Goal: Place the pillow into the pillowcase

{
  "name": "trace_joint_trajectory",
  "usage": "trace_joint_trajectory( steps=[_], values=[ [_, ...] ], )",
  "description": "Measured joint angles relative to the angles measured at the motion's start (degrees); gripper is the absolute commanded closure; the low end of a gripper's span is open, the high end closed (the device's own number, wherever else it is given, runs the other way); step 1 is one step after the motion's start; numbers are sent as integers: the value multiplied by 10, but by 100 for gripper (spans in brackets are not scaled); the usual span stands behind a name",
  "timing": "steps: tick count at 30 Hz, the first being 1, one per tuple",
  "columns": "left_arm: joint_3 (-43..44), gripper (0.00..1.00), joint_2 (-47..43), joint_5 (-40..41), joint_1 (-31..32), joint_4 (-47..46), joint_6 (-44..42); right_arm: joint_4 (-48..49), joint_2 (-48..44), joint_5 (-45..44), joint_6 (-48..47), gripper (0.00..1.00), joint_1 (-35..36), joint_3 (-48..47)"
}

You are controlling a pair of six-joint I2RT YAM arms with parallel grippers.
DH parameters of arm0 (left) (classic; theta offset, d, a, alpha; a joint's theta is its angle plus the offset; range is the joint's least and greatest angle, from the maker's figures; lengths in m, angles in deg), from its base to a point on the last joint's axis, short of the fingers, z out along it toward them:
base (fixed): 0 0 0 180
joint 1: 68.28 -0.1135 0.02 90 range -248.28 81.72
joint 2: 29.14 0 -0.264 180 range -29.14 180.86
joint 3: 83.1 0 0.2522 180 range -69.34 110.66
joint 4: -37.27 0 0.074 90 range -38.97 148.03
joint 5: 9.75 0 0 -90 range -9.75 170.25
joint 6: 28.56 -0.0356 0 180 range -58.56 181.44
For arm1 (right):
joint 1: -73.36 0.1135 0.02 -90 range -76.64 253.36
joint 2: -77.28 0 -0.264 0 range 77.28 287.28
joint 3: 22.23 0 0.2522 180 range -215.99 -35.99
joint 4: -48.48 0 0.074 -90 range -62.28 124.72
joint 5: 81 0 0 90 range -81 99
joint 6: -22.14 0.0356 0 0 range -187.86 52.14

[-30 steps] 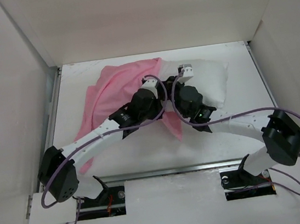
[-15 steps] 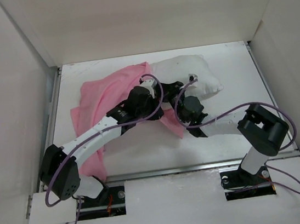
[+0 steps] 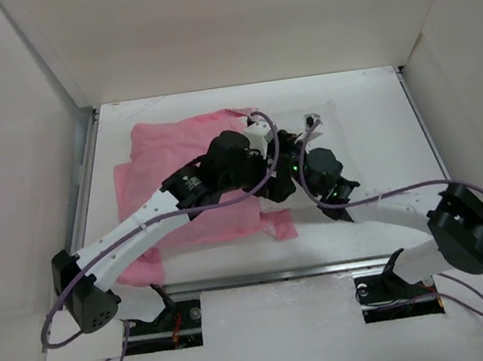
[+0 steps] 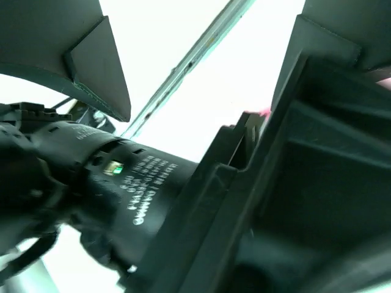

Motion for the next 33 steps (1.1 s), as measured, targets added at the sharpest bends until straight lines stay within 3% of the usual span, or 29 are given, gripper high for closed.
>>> trace_joint_trajectory(
  steps=[6, 11, 15, 19, 24, 26, 27, 28, 31, 33],
  values=[
    [71, 0, -39, 76, 0, 27, -12, -257, -124, -33, -38, 12, -10, -66],
    [122, 0, -33, 175, -24, 57, 5, -428, -175, -70, -35, 10, -102, -101],
    [175, 0, 33, 238, -38, 87, 8, -538, -150, -63, -38, 10, -215, -126],
    [242, 4, 149, 279, -41, 127, 10, -606, -119, -53, -47, 10, -282, -139],
    [291, 26, 281, 328, -52, 193, 26, -642, -97, -48, -53, 10, -315, -139],
    [296, 31, 305, 348, -58, 216, 40, -644, -79, -44, -57, 10, -325, -140],
    [296, 39, 308, 355, -61, 222, 47, -643, -69, -36, -58, 10, -332, -140],
    [296, 59, 308, 360, -63, 226, 53, -642, -57, -23, -59, 10, -341, -140],
    [307, 94, 303, 376, -68, 234, 62, -628, -19, 21, -64, 10, -370, -139],
    [312, 100, 303, 385, -70, 243, 66, -611, 2, 44, -70, 10, -381, -135]
  ],
)
